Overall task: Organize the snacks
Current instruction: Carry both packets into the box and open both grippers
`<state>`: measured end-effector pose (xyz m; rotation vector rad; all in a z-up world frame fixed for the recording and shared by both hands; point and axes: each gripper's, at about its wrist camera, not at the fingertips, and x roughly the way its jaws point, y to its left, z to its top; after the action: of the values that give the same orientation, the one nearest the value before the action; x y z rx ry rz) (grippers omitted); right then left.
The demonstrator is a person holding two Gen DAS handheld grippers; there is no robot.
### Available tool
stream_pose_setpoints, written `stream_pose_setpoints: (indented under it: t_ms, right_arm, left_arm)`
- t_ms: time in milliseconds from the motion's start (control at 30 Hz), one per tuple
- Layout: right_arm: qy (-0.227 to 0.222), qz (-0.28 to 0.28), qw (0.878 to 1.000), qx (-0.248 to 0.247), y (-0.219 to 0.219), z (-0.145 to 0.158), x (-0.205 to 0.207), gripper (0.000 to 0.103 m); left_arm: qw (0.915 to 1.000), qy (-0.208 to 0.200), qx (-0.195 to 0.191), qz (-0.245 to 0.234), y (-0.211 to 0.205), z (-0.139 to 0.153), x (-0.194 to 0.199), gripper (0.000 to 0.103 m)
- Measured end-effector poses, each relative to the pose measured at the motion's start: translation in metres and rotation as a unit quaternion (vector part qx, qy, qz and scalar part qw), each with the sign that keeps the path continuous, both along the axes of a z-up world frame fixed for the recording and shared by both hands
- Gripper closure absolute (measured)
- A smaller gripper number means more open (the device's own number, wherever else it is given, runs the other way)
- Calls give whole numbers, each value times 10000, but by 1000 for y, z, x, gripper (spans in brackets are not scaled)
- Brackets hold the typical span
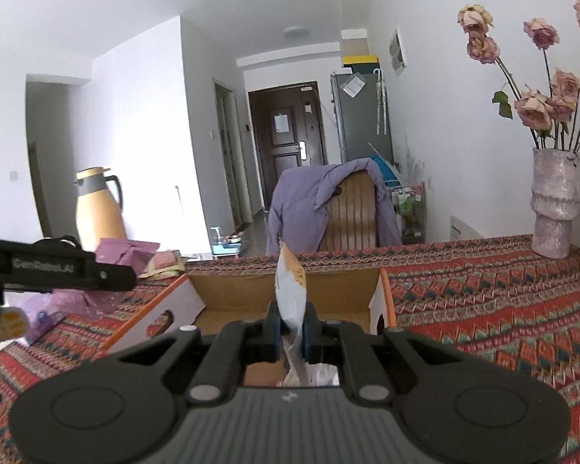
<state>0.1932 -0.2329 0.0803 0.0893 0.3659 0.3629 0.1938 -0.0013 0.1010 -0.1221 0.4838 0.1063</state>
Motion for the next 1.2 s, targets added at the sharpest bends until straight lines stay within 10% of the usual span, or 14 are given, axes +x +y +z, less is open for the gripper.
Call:
stream_pose_setpoints:
  t_ms: [833, 933, 1033, 1200]
  right_arm:
    - [958, -415, 9926, -619, 41, -56, 107, 92]
    - [953, -419, 9921, -705, 40, -57, 104, 88]
    - [974, -348, 9925, -644, 33, -55, 101, 61]
    - [849, -279, 9944, -568, 27, -51, 91, 3]
  left_arm:
    - [9930, 851, 428, 699, 9, -76, 94, 40]
    - [9931, 780, 445, 751, 11, -75, 92, 21]
    - [9937, 462, 595, 831, 10, -70, 80, 0]
    - [9955, 211, 452, 810, 18, -64, 69, 0]
